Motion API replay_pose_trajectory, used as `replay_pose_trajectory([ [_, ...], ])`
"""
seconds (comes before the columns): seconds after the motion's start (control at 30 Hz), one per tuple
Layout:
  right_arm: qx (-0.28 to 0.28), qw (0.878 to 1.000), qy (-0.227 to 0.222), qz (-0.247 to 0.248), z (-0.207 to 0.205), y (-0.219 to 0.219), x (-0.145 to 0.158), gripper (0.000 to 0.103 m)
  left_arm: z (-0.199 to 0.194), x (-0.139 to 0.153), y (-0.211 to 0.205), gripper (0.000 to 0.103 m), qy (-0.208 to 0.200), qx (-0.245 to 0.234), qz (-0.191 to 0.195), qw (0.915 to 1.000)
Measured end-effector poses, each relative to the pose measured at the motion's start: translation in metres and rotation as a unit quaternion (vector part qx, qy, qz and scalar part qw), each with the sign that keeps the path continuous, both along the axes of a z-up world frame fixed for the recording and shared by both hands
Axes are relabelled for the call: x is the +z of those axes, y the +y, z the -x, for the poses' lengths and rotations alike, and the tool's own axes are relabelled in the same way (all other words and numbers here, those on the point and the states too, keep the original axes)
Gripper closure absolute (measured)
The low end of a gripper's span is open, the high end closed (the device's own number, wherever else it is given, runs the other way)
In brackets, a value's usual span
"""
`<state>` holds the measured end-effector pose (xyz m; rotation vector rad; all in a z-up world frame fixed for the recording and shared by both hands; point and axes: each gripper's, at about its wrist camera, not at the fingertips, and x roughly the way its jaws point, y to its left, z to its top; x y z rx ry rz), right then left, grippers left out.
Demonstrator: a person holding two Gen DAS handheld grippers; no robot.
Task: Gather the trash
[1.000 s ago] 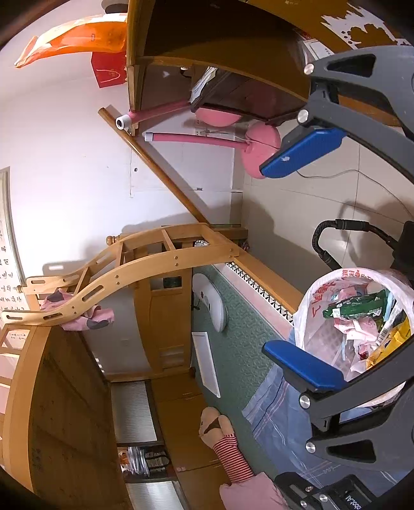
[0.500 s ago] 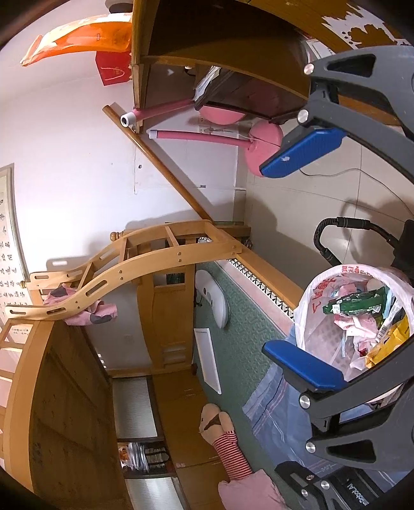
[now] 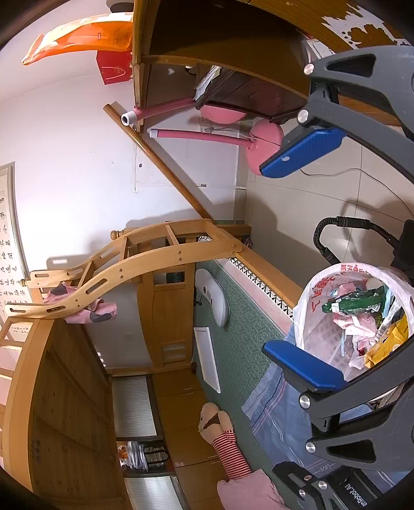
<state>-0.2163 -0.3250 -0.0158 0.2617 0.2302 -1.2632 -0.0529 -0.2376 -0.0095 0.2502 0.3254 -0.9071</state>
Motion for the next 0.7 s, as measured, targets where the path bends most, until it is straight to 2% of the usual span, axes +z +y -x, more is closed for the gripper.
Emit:
replay_pose_trajectory([
  [0.7,0.001,1.0,0.002,0.001,-0.002,0.001,0.001,0.003,-0.001,0.0009,0.0006,0.003,0.0,0.005,0.001,1.0],
])
